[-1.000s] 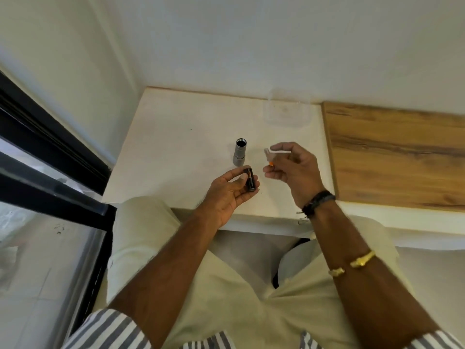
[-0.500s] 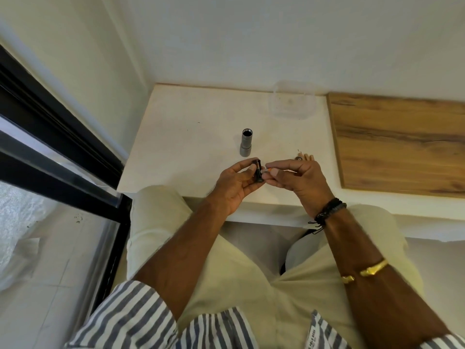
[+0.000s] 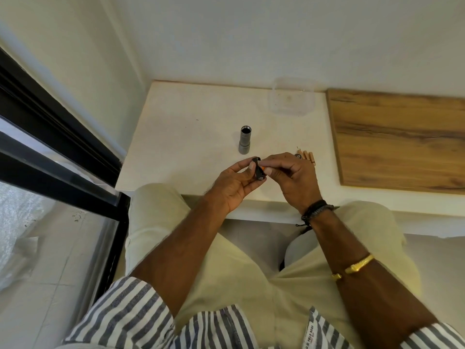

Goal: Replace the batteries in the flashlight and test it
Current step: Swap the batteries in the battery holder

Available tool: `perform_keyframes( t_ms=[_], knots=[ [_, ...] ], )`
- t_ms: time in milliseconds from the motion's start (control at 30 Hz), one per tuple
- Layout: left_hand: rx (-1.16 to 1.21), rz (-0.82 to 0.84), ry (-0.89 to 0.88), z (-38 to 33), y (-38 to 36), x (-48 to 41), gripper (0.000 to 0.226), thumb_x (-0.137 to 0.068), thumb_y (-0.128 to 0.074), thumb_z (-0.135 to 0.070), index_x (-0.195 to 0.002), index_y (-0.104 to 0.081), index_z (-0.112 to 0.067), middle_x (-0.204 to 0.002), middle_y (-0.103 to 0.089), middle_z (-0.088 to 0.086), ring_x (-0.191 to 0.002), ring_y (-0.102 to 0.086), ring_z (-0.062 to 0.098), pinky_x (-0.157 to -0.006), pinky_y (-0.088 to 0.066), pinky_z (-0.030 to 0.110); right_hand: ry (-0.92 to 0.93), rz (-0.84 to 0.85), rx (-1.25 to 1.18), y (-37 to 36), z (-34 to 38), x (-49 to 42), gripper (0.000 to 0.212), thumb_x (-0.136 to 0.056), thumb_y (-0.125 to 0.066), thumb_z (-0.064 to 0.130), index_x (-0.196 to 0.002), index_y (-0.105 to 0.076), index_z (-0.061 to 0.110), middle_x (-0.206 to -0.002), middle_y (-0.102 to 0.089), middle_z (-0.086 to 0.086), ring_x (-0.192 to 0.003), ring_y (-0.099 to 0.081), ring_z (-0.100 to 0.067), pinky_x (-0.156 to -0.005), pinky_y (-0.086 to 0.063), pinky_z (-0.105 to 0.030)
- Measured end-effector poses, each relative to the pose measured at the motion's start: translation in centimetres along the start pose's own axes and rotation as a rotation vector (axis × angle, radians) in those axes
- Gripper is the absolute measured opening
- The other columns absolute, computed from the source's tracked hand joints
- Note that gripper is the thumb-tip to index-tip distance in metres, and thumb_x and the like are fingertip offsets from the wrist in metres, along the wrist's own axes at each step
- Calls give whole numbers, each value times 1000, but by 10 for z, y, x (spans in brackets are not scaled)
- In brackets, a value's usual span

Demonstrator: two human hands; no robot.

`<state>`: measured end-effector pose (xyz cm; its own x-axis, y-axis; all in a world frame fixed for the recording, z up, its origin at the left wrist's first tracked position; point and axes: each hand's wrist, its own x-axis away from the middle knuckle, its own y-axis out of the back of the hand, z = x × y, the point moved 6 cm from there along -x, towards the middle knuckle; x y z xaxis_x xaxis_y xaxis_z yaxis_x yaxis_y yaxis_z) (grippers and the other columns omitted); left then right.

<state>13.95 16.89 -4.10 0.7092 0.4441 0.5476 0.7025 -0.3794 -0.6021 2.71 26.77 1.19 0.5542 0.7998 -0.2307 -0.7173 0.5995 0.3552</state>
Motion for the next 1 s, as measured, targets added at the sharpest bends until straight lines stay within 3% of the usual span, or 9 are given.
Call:
perform_keyframes(
  t_ms=[267,467,700,900,1000],
  knots=[
    [5,39,12,1,0,-1,20,-94,-57,-1,-112,-67,-5,-107,-72,18,-94,-73,27,-81,-61,36,-34,-21,37,-3,0,2,21,-87,-75,3,-105,-79,13,-101,-77,-3,-98,-71,-16,-88,-60,-38],
    [-20,24,5,-1,1,-3,20,-94,-57,0,-110,-67,-5,-102,-72,17,-92,-73,27,-79,-61,36,-185,-29,-17,-2,-10,3,17,-83,-81,11,-99,-81,16,-89,-76,-1,-85,-70,-23,-81,-61,-42],
    [-36,-4,-17,0,4,-5,22,-93,-59,2,-112,-67,-5,-102,-73,19,-93,-73,30,-80,-61,39,-323,-1,-88,-4,-17,2,13,-85,-80,11,-97,-81,13,-90,-77,-2,-85,-71,-14,-79,-58,-27],
    [-75,-21,-23,0,3,-5,23,-93,-59,3,-114,-65,-4,-109,-69,23,-99,-70,33,-81,-61,40,-327,20,-11,-2,-19,2,10,-85,-80,13,-93,-81,19,-91,-78,1,-88,-72,-17,-85,-60,-33],
    [-90,-21,-8,1,3,-4,22,-93,-58,3,-112,-65,-5,-110,-69,23,-98,-70,32,-81,-61,39,-366,36,-39,-1,-19,3,9,-85,-80,12,-92,-81,19,-90,-79,1,-85,-72,-7,-77,-57,-21]
  ],
)
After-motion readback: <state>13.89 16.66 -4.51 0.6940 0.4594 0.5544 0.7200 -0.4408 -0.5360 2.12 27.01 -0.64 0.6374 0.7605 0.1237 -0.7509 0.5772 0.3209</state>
